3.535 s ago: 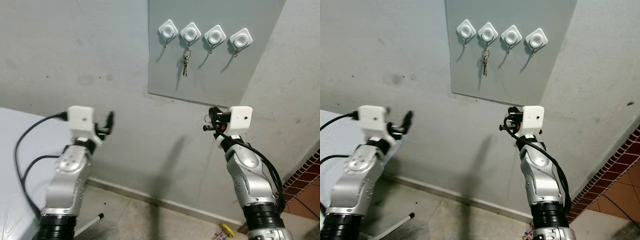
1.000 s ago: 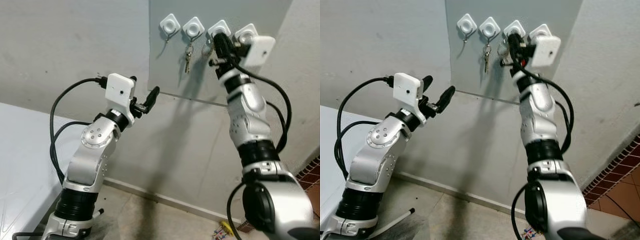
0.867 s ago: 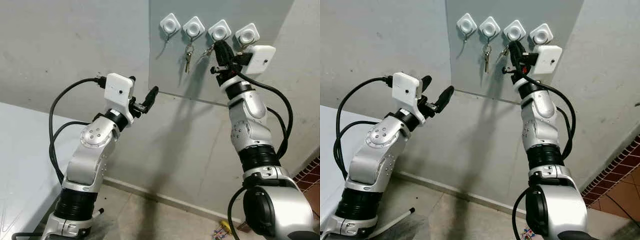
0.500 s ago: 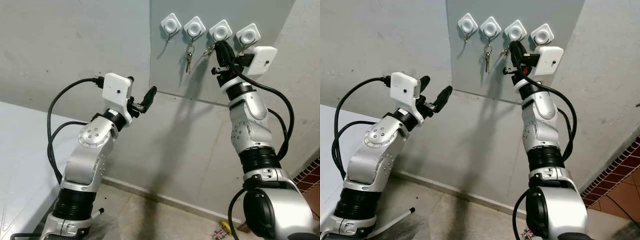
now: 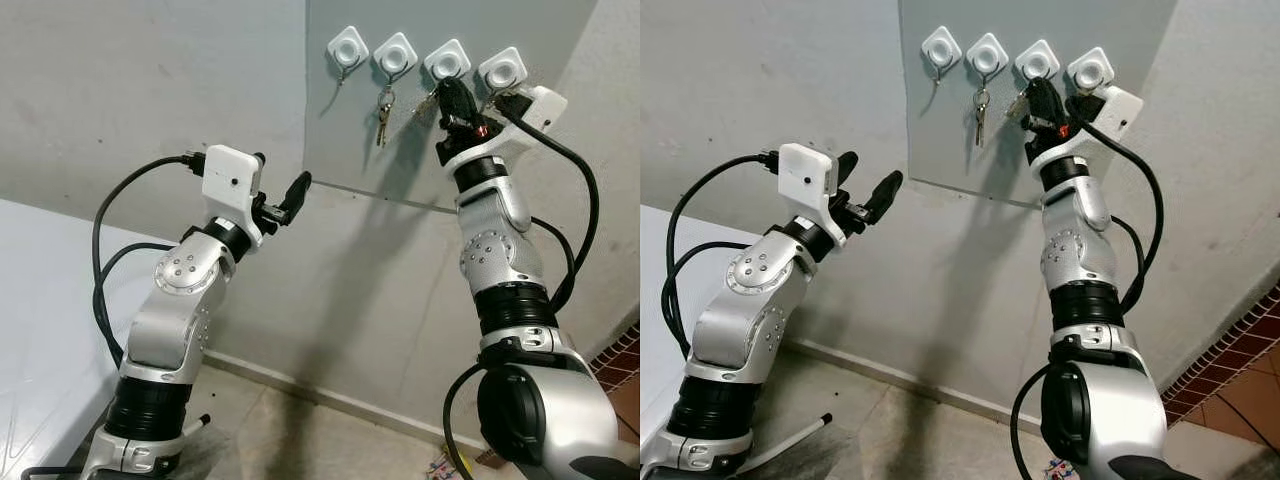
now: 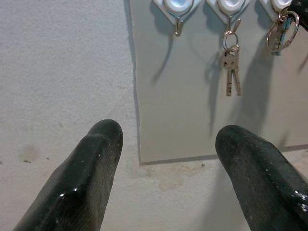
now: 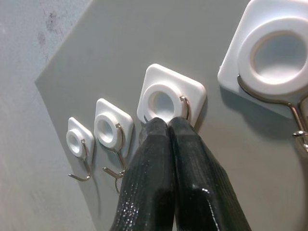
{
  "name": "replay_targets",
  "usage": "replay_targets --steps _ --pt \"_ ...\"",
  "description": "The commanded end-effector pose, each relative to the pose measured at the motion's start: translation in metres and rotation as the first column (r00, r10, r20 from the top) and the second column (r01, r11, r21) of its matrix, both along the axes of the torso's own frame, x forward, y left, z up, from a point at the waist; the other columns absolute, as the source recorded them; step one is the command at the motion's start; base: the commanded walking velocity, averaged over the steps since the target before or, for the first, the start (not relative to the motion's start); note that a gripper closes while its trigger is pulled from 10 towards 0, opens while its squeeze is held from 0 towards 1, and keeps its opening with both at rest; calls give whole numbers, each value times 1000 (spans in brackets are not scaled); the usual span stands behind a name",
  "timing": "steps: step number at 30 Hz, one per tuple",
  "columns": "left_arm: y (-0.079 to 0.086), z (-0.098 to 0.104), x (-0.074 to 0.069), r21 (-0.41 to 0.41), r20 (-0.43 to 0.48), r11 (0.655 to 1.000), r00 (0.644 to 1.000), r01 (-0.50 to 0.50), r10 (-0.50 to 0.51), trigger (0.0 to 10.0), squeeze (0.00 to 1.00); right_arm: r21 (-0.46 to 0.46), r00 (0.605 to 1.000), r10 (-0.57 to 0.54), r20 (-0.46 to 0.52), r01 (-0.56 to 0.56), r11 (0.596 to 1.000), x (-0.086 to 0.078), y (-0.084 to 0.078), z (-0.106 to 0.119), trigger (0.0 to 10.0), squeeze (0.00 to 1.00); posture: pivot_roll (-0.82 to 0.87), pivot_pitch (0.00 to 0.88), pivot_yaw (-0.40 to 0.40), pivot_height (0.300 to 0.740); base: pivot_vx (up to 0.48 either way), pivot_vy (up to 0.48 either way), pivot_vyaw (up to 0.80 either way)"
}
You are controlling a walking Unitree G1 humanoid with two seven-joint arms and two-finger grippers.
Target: Hang keys on a hook
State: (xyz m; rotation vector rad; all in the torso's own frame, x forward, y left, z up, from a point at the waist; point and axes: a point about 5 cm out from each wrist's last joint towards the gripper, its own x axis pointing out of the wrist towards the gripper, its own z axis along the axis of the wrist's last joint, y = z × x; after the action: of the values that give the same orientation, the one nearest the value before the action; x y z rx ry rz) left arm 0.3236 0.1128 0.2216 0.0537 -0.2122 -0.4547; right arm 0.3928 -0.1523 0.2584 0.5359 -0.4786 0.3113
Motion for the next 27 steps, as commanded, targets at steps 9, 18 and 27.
replay_targets --steps 9,18,27 --pt "1 4 -2 -6 11 1000 1000 -15 15 10000 0 186 985 56 161 -86 979 -10 -6 28 10000 0 -69 0 -15 728 0 0 0" --pt "2 7 -2 -10 14 1000 1000 -15 15 10000 0 93 990 67 127 -79 992 -10 -3 19 10000 0 -69 0 -13 728 0 0 0" --pt "2 7 -3 -11 14 1000 1000 -15 16 10000 0 45 984 120 129 -127 991 -13 6 18 10000 0 -68 0 -15 728 0 0 0"
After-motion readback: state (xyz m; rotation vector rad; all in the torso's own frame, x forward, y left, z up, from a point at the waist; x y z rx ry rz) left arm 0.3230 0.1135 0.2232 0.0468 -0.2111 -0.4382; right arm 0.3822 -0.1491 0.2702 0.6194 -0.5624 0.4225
